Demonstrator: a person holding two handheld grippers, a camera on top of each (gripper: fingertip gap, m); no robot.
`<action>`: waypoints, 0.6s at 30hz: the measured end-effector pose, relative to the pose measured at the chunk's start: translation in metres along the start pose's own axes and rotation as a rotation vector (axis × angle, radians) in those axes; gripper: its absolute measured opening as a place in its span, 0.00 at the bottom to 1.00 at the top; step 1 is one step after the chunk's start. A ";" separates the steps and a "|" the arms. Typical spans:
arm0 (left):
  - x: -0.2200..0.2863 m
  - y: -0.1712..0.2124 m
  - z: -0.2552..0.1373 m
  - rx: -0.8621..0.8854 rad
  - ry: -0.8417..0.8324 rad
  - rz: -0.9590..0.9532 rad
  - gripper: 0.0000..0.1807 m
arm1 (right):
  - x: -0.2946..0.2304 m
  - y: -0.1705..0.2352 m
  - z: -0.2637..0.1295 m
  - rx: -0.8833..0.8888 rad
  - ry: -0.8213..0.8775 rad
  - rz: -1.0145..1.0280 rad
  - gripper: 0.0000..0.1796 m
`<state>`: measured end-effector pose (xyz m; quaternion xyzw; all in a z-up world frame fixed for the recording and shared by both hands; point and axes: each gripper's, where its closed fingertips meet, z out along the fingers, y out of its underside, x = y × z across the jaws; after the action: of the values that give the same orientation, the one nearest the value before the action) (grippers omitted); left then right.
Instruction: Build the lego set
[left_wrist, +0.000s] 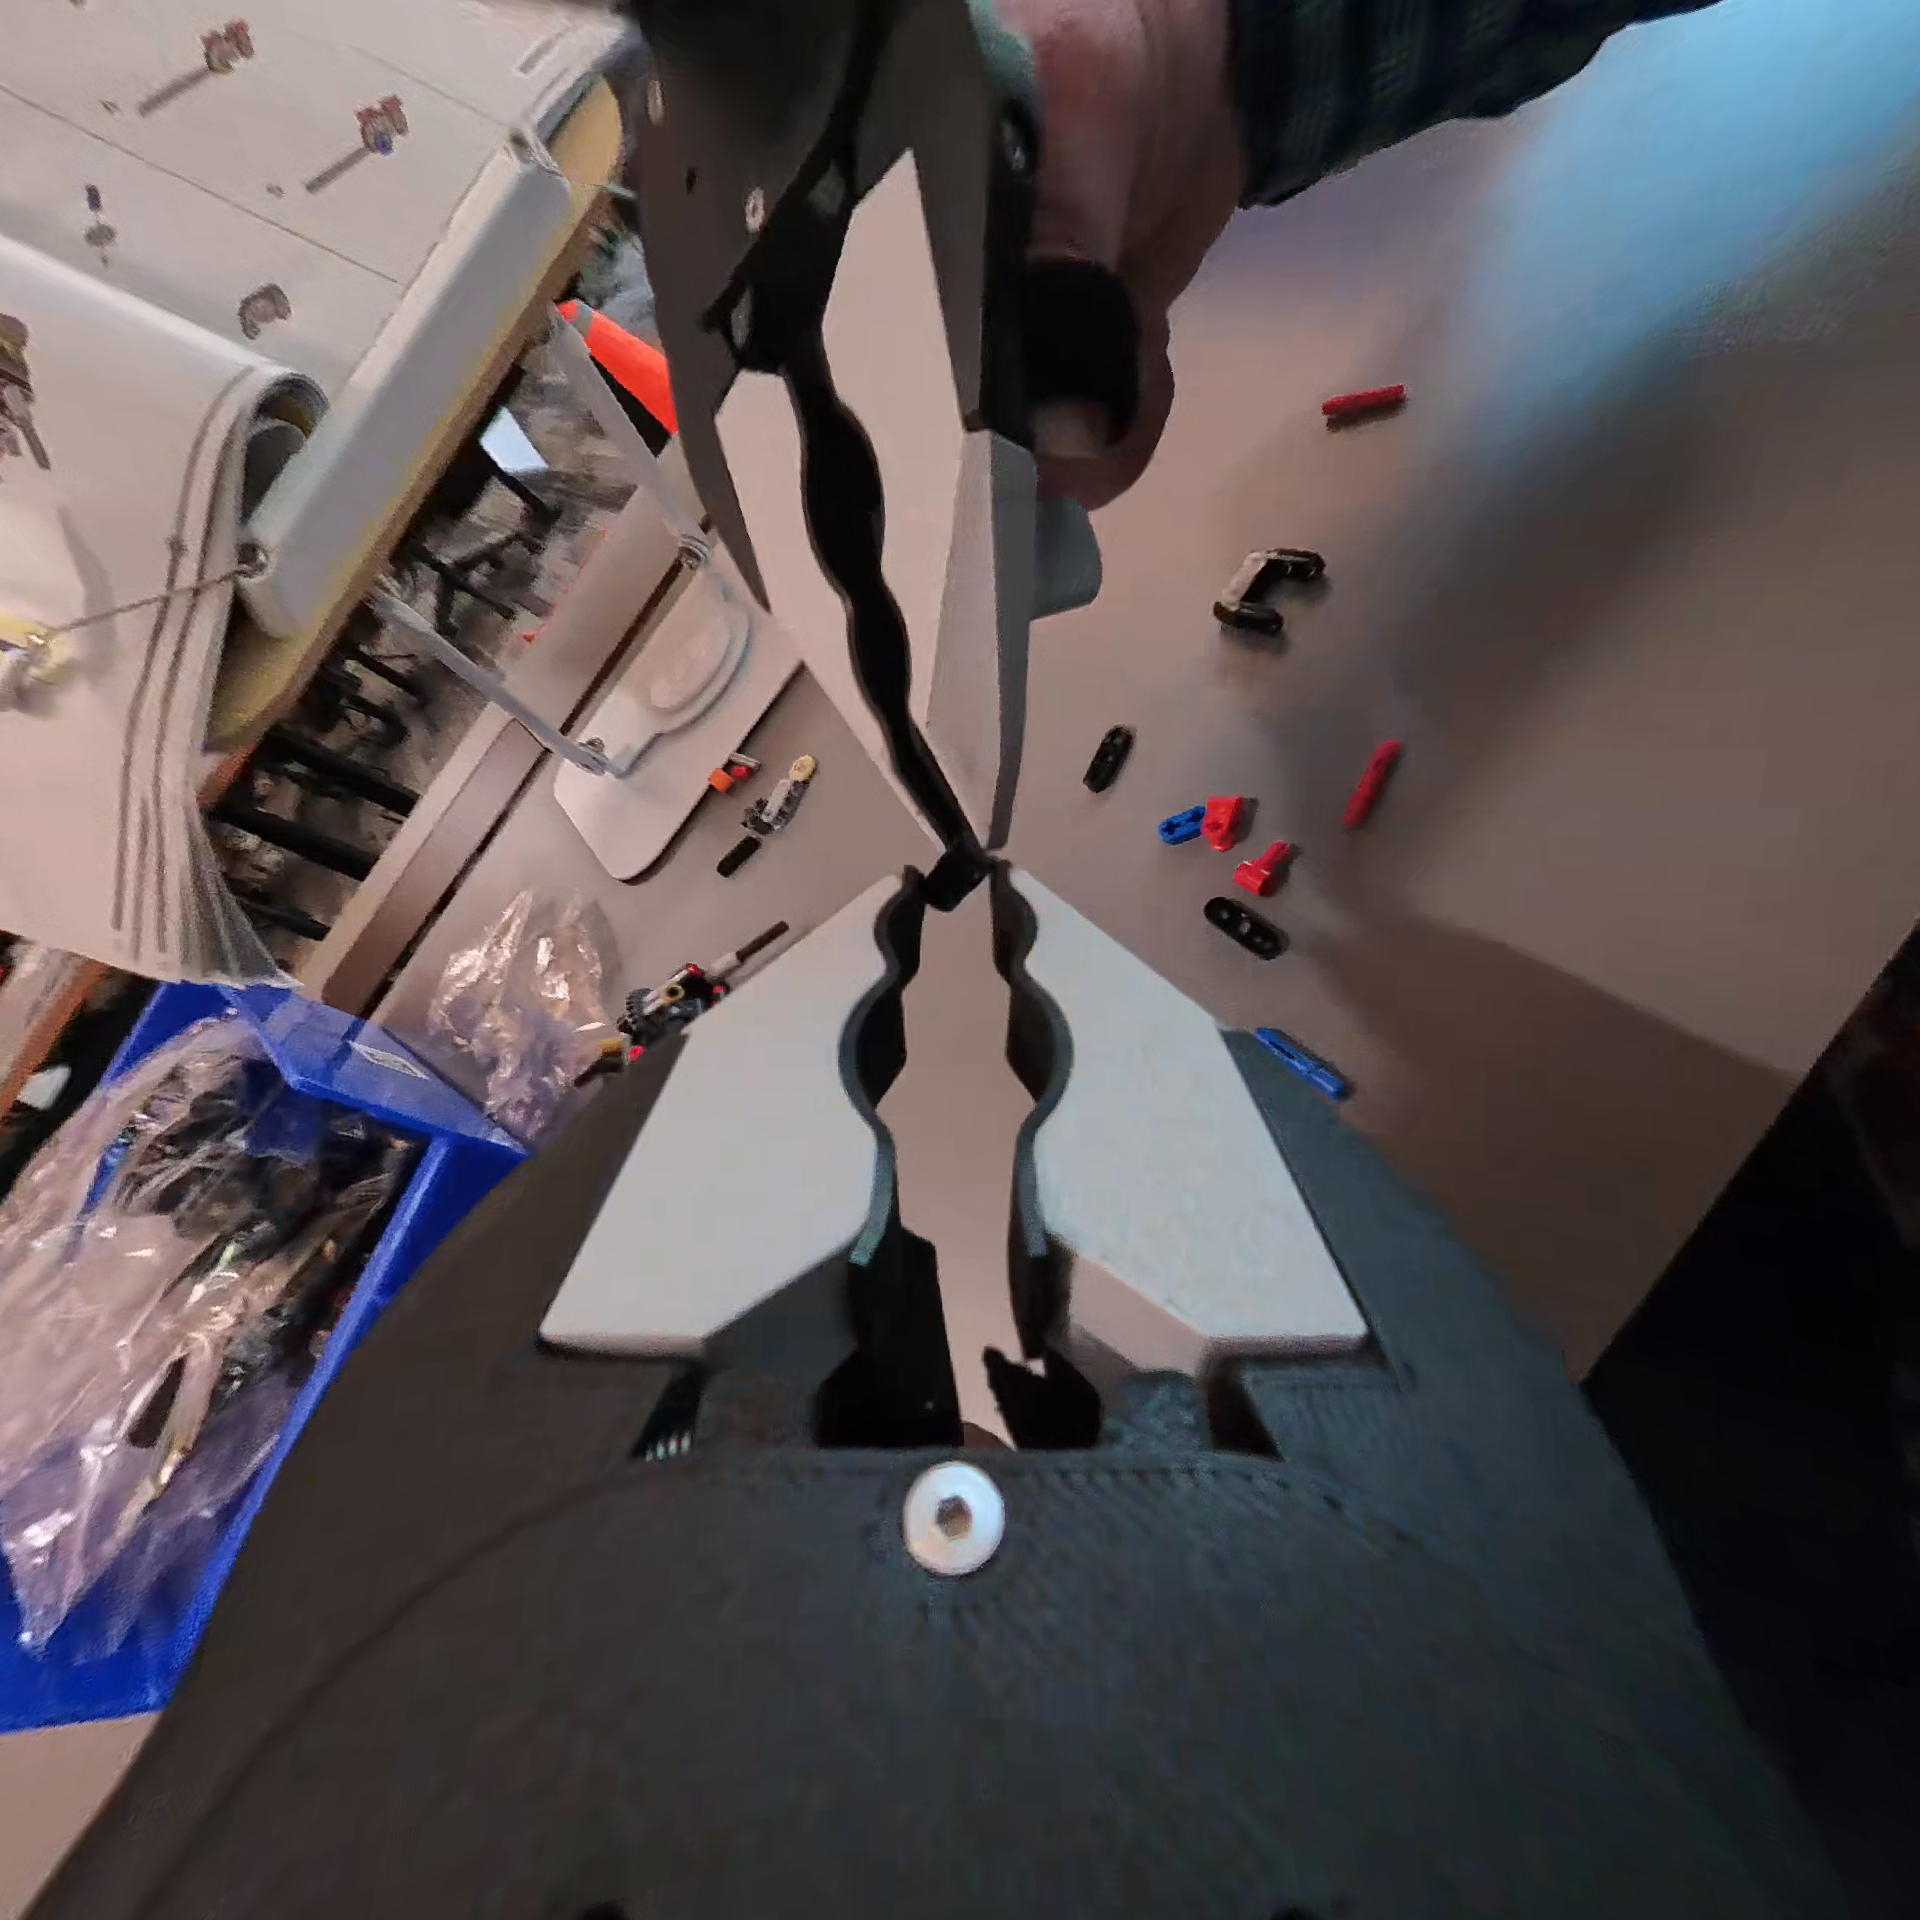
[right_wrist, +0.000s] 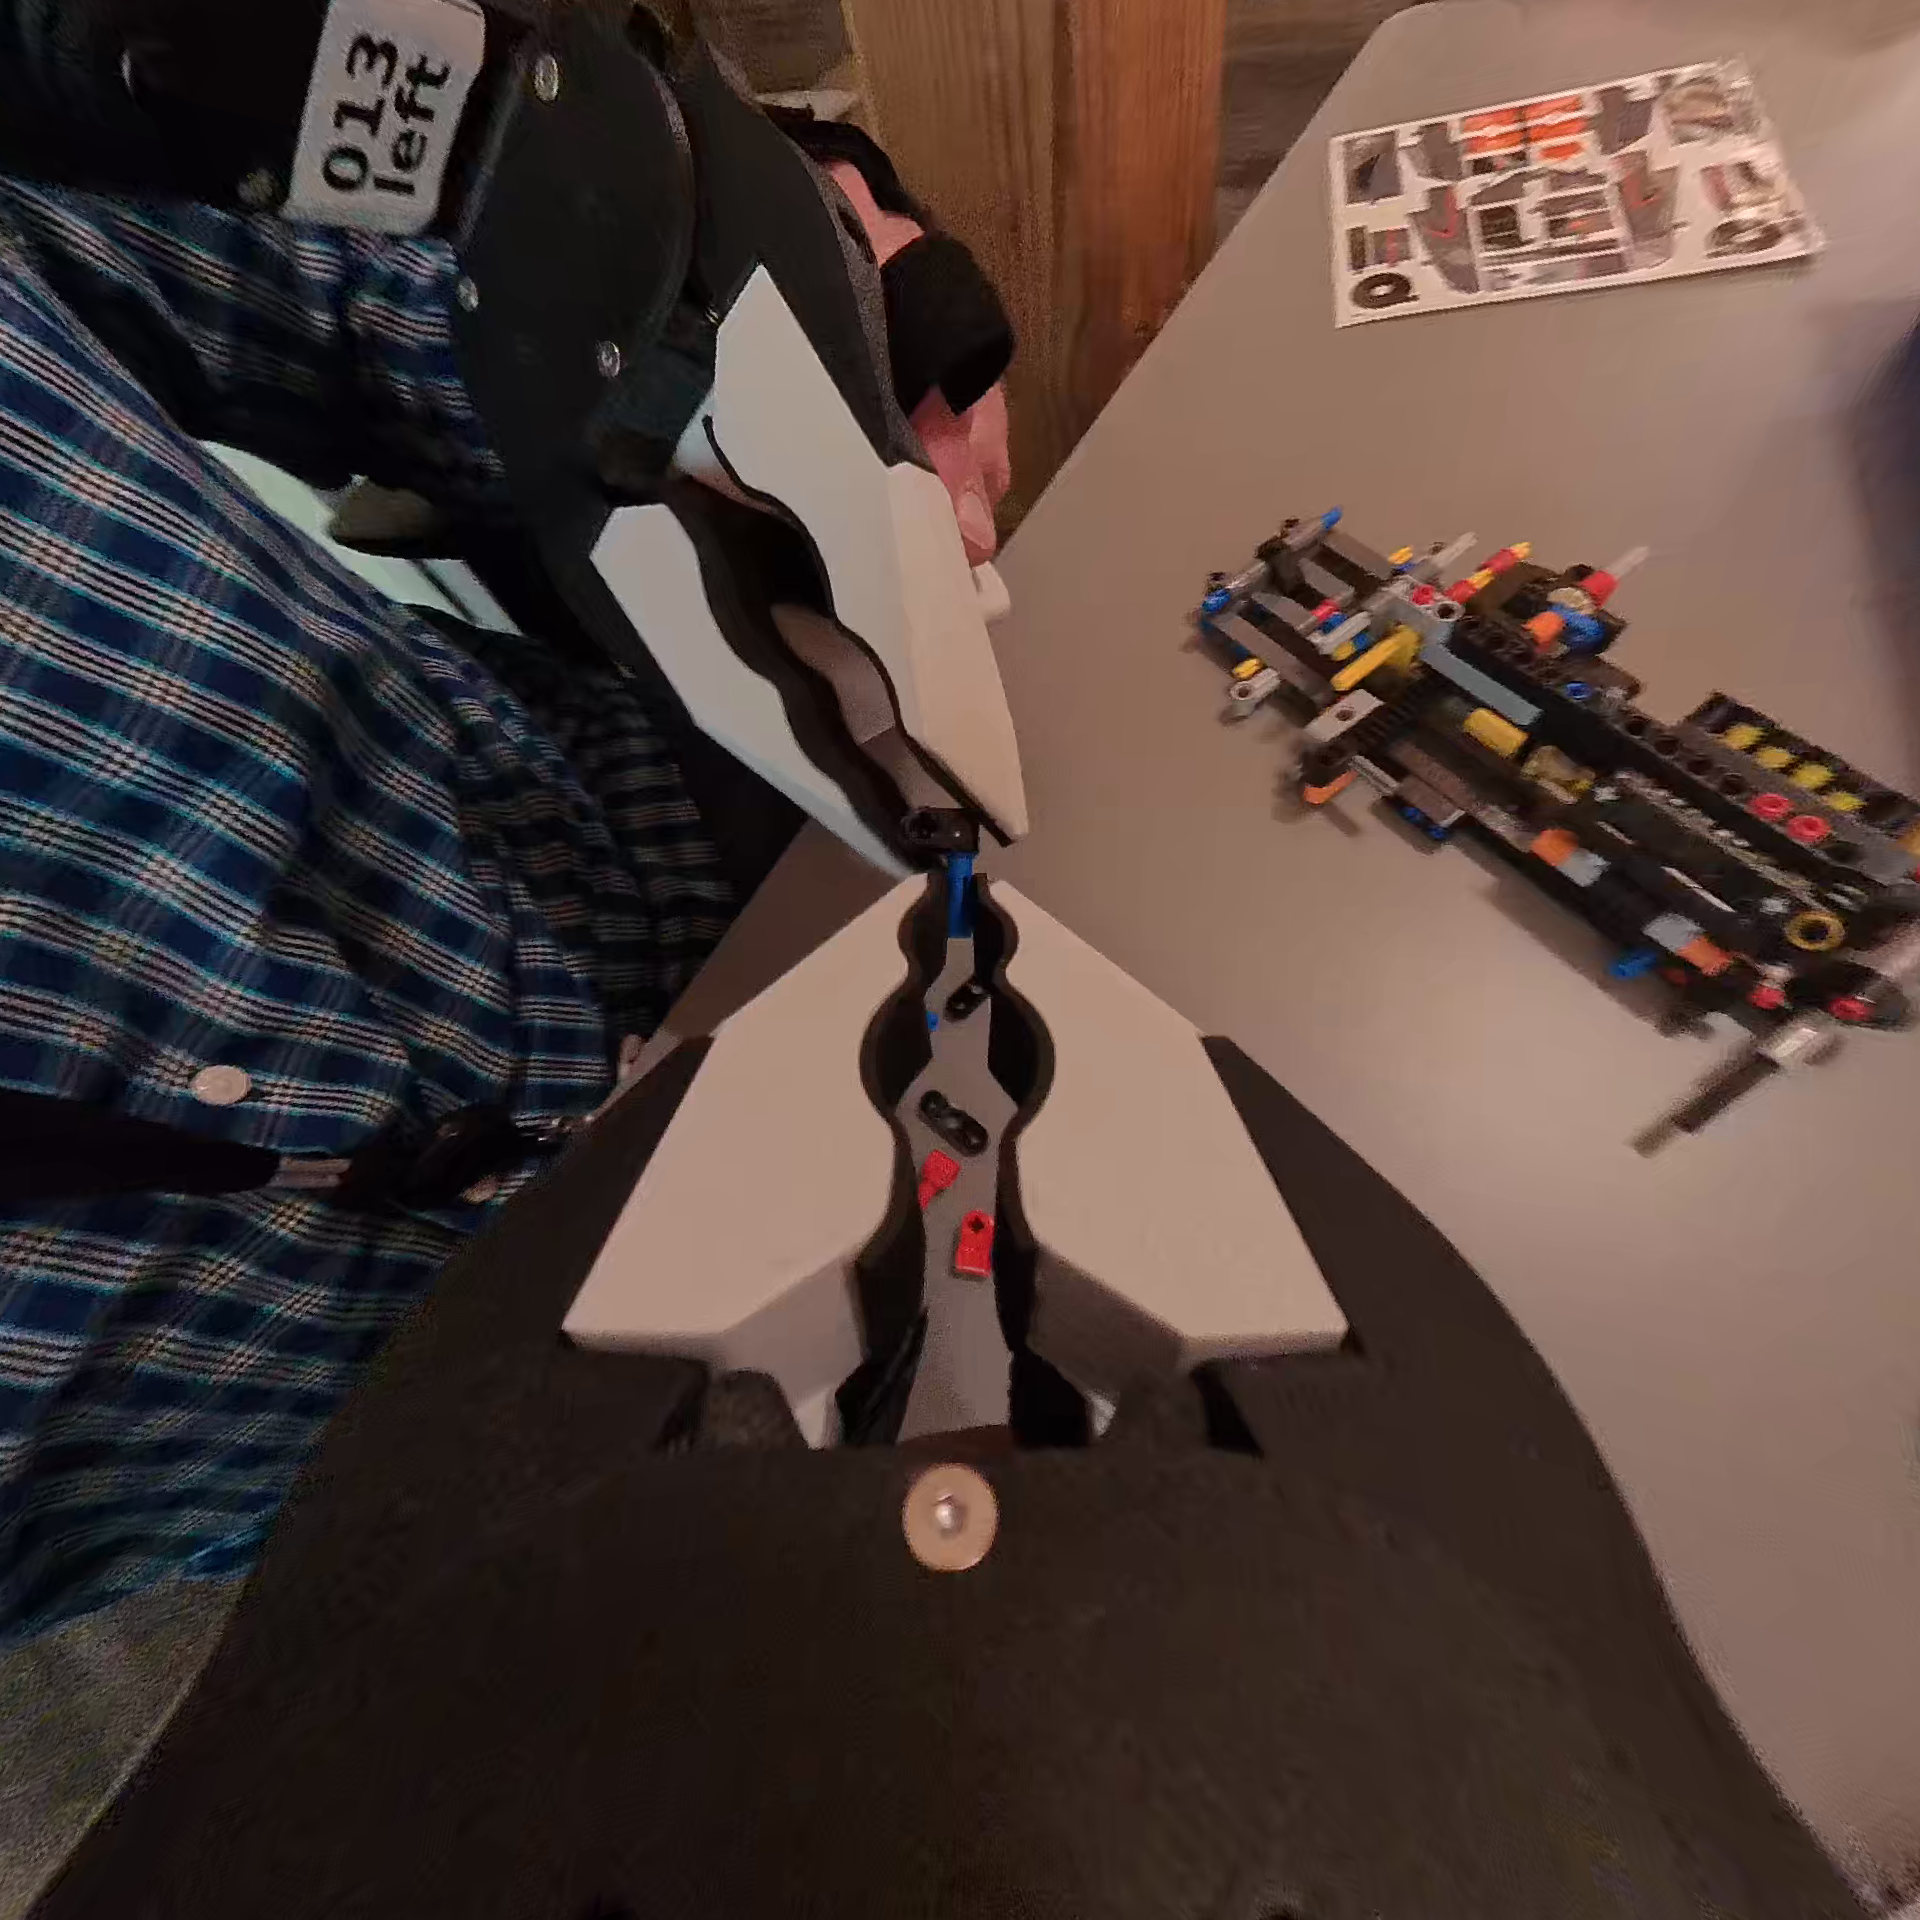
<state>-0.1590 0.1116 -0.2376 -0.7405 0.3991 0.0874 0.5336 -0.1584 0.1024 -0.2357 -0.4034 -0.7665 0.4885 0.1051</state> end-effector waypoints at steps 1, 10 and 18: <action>-0.001 0.000 -0.001 0.007 -0.008 0.004 0.06 | 0.000 0.000 0.002 0.001 -0.023 0.014 0.01; -0.028 0.018 -0.011 0.075 -0.033 -0.437 0.04 | 0.032 -0.020 -0.010 0.080 0.208 0.023 0.11; -0.046 0.023 -0.013 -0.153 -0.340 0.013 0.03 | 0.025 -0.038 0.000 0.243 0.335 0.255 0.09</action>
<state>-0.2091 0.1212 -0.2234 -0.7510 0.3002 0.2450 0.5348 -0.1947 0.1128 -0.2103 -0.5566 -0.6168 0.5128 0.2163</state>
